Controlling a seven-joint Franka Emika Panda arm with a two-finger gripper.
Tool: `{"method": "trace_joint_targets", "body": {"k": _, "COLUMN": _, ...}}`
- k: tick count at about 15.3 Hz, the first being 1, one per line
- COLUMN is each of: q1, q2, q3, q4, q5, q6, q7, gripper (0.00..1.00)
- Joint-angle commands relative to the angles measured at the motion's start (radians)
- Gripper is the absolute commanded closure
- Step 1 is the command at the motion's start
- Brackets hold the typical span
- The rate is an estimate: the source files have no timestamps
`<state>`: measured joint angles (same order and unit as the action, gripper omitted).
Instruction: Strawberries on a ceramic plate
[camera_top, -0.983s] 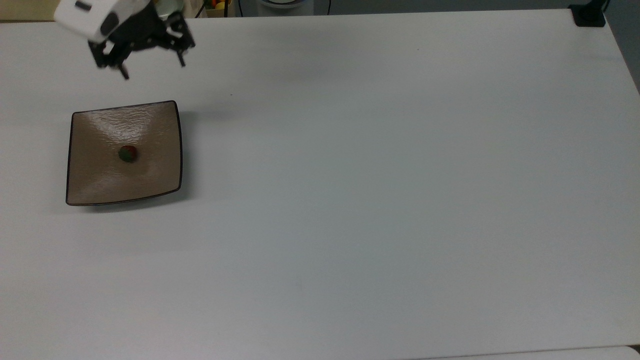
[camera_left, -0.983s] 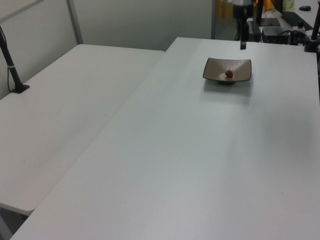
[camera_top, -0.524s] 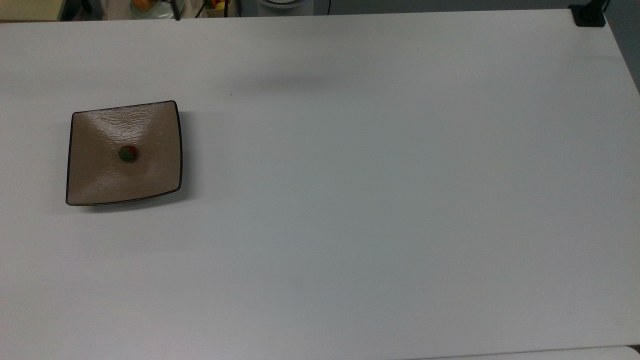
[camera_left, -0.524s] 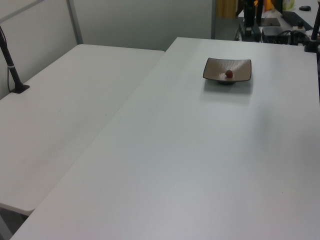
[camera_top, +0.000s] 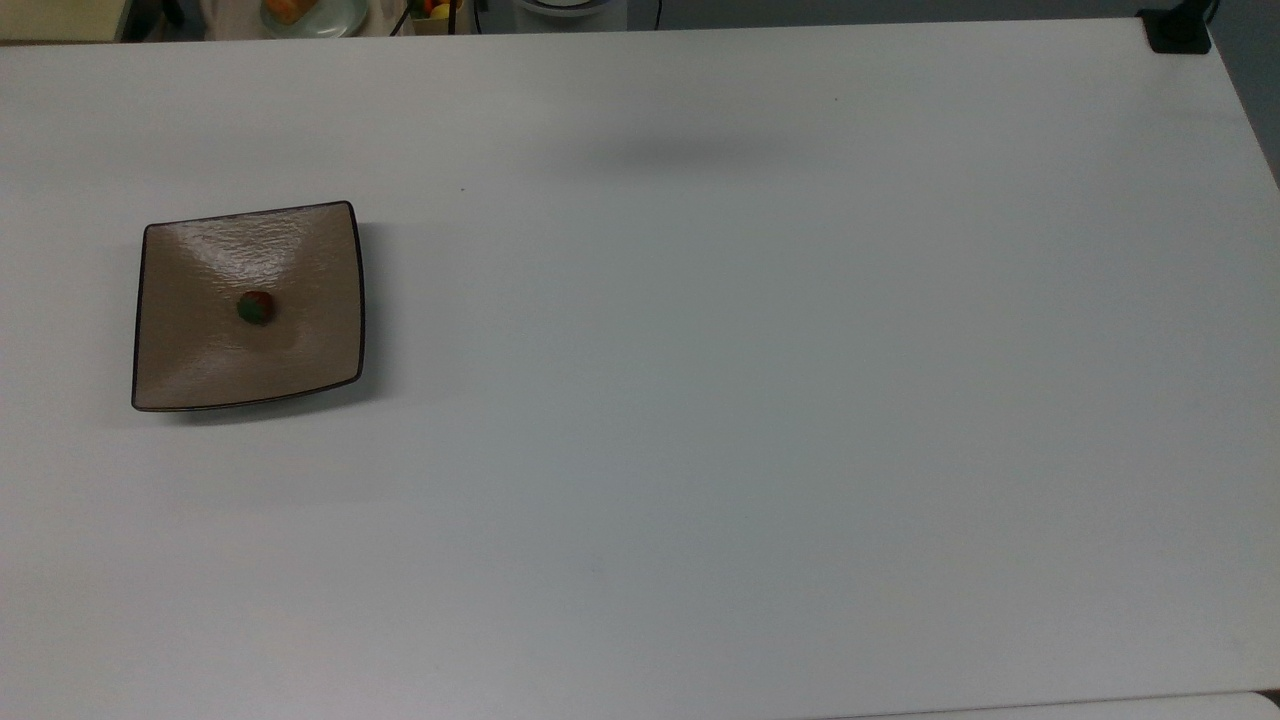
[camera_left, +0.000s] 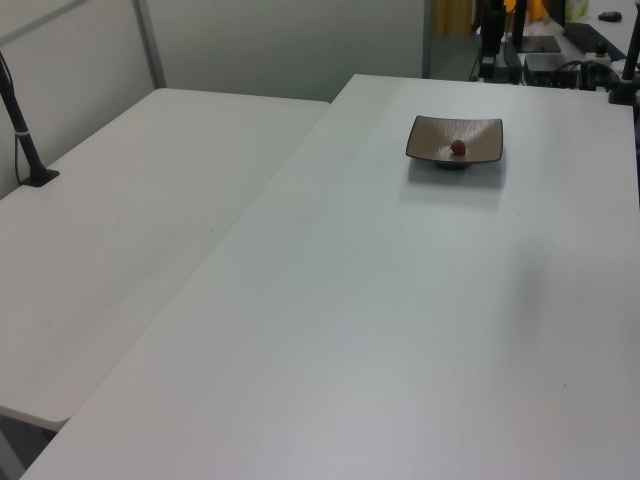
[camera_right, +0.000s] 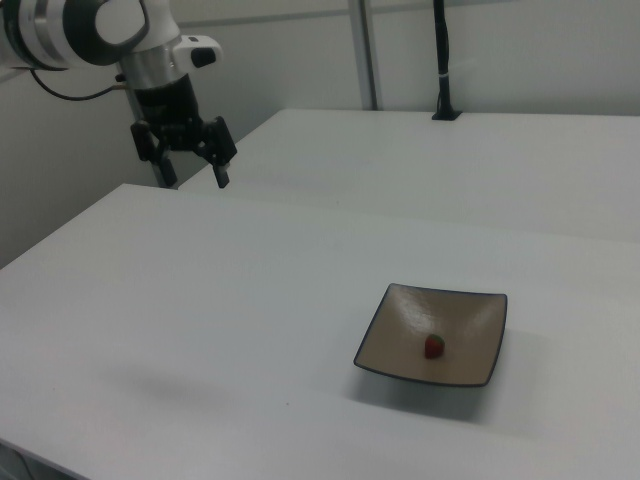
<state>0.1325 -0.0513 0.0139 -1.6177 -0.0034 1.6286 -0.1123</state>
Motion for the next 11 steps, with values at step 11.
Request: {"method": "trace_joint_targets", "body": {"k": 11, "q1": 0.088, "q2": 0.031, "q3": -0.04, "q4": -0.038, "q5": 0.036, "q6": 0.091, "q7": 0.013, "gripper": 0.0}}
